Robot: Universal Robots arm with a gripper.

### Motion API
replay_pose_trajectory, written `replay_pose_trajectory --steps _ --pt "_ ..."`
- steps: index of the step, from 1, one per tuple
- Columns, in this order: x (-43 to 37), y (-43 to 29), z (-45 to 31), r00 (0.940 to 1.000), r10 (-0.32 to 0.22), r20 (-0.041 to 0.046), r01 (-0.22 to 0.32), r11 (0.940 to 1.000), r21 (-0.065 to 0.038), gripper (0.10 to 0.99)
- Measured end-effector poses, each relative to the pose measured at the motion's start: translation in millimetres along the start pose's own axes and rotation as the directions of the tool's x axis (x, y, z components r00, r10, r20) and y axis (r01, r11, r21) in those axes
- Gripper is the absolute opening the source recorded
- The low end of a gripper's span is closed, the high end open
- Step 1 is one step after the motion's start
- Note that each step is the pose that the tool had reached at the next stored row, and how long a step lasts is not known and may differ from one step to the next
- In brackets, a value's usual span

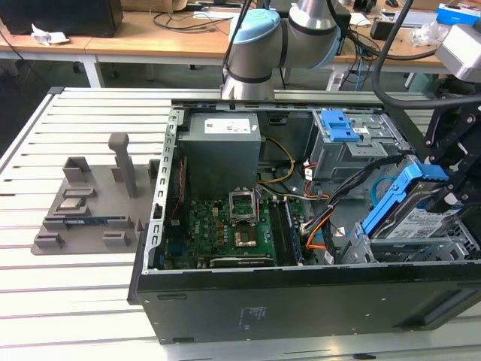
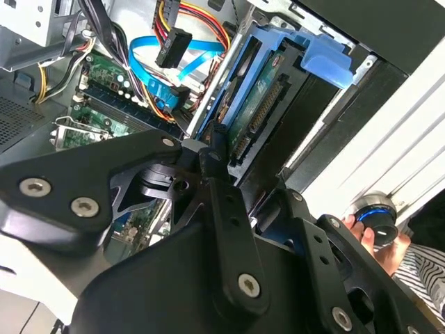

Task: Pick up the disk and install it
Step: 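Insert the disk into the insertion slot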

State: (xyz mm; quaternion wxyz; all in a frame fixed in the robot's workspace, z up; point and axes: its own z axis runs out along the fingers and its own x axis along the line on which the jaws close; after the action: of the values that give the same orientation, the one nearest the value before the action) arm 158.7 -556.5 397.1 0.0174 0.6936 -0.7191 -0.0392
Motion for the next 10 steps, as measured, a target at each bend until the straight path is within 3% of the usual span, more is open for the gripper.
replay_pose_trajectory --steps 10 --pt "0.1 -0.3 3.9 1.0 0.0 0.0001 0.0 1.0 0.0 0.365"
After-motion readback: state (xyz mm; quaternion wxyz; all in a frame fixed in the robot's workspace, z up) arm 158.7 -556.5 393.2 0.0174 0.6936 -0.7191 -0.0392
